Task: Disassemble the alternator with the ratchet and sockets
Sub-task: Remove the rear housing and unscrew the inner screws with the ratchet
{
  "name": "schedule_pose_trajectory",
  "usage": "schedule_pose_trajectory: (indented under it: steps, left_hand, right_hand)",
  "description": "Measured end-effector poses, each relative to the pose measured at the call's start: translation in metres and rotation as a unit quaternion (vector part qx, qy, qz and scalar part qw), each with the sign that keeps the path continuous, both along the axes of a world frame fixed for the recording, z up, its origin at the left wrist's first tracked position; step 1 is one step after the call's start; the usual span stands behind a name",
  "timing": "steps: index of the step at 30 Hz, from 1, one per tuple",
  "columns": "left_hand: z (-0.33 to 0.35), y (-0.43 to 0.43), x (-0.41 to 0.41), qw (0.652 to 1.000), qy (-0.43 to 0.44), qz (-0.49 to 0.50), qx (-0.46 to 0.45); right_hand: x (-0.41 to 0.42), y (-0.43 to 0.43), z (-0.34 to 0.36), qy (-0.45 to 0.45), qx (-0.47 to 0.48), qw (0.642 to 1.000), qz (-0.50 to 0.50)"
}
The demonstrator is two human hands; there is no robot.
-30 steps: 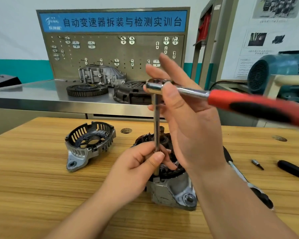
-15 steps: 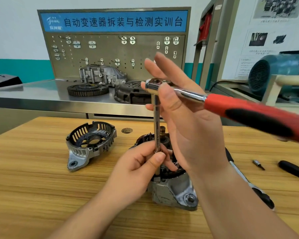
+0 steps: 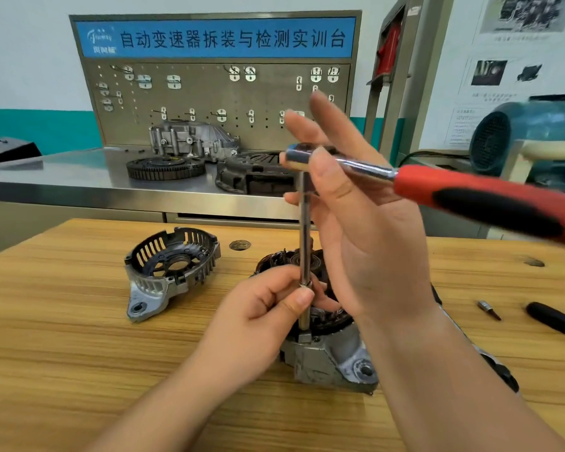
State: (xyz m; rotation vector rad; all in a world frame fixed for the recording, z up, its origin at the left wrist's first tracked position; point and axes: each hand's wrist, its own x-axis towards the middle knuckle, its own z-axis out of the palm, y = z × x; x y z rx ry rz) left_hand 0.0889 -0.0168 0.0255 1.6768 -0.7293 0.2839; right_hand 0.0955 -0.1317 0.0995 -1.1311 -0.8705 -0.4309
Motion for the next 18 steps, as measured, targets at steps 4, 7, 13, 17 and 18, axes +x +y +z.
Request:
schedule_pose_trajectory:
  steps: [4,7,13,17,18]
  left_hand:
    - [0.002,-0.001,-0.001,1.000,-0.004,-0.006,-0.005]
    - [0.003,-0.001,-0.004,1.000,0.003,-0.018,-0.006]
    - [0.004,-0.008,-0.006,0.999,0.014,-0.012,-0.050]
    - [0.003,-0.010,-0.008,0.999,0.000,0.010,-0.046]
    - [0.003,-0.011,-0.008,0.999,0.002,0.006,-0.054]
  right_hand:
    - [0.000,-0.001,-0.001,0.050,0.024,0.997,0.050]
    - [0.000,-0.002,-0.002,0.128,0.029,0.987,0.094]
    - [-0.003,0.001,0.000,0.055,0.009,0.998,0.035]
    - [-0.003,0.001,0.001,0.019,0.020,0.999,0.021]
    - [-0.002,0.000,0.000,0.043,0.029,0.998,0.037]
